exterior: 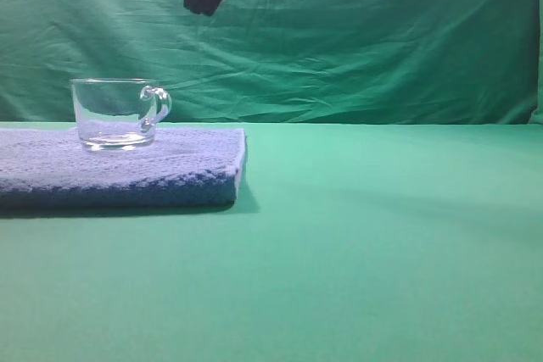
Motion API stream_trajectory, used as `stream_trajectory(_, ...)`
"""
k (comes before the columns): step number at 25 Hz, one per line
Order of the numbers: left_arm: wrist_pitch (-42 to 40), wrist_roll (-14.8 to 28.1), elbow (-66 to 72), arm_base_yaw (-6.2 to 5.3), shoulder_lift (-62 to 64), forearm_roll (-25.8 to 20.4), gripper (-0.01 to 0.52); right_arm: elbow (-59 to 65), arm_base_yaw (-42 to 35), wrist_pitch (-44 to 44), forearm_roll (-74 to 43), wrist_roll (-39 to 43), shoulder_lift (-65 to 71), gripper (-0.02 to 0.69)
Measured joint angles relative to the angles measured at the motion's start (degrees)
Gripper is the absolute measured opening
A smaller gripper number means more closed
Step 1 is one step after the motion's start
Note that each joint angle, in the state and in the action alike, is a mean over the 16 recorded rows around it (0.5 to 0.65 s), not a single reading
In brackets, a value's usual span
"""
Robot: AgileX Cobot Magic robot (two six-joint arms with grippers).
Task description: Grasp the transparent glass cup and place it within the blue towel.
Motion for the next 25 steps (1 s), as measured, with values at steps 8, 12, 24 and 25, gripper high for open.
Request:
stream_trajectory(8,0.0,0.0,0.0,0.0,0.0,0.0,0.0,11.7,-0.2,-3.5,8.6,-7.6,-9.8,0.0)
stream_trajectory(12,0.0,0.0,0.0,0.0,0.0,0.0,0.0,22.5,-0.2,-9.3,12.3,-11.9,-16.3,0.0)
stream_trajectory(24,0.0,0.0,0.0,0.0,0.0,0.0,0.0,59.6,-0.2,-35.1,18.6,-17.7,-40.7,0.0)
stream_trajectory(25,0.0,0.0,0.0,0.0,0.0,0.0,0.0,62.1,-0.2,-36.7,18.8,-17.8,-42.7,0.0)
